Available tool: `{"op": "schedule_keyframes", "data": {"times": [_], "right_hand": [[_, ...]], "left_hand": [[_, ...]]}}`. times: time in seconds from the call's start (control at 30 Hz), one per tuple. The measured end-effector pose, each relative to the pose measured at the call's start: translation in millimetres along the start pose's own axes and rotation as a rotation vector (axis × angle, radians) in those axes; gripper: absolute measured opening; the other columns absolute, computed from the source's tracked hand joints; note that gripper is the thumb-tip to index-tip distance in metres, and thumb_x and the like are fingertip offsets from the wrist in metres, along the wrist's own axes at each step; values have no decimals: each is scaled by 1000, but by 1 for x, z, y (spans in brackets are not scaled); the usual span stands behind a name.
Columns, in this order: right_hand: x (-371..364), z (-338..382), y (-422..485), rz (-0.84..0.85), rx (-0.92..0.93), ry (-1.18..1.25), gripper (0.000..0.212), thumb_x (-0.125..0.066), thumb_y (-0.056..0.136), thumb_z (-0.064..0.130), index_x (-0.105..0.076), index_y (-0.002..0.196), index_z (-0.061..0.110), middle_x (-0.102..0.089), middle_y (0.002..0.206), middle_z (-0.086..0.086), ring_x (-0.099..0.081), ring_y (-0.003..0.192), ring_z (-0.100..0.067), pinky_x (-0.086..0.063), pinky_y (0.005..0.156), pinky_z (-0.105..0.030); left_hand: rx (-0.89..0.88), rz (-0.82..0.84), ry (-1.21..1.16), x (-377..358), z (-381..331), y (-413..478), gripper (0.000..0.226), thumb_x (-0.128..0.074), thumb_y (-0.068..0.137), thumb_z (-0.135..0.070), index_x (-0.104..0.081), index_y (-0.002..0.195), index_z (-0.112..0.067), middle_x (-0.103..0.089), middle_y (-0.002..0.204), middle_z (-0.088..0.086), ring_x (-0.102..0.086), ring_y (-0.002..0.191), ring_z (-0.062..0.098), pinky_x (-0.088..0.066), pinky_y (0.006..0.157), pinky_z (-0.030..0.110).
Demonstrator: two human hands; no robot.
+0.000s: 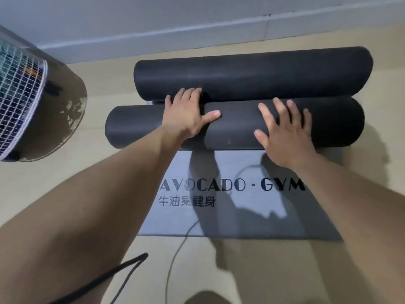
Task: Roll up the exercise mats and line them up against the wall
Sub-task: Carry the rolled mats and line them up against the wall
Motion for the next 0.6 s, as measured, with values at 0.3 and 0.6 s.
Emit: {"op": "schedule_keyframes", "data": {"times": [0.3, 0.6], "right_hand": [[33, 18, -33, -287, -45, 117, 50, -52, 97, 50, -50, 139, 23, -40, 148, -13, -37, 137, -36, -25, 113, -56], [15, 37, -51, -318, -18, 14, 52, -30, 104, 51, -58, 140, 25, -63, 134, -9, -55, 123, -33, -32, 110, -52]], "left_hand": [[-60, -223, 40, -27, -1, -73, 87, -41, 84, -87, -44, 149, -29, -44, 154, -2, -37, 141, 27, -22, 118, 49], [-5, -207, -2, 10, -9, -74, 60, -40, 94, -75, -61, 116, -23, -55, 127, 8, -48, 121, 33, -34, 102, 48]]}}
Point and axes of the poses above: each hand's wrist, its own y-axis towards the middle knuckle, its own x-axis out of the back of the hand, z = x × y, the point moved 8 cm from there along y, towards the middle knuckle
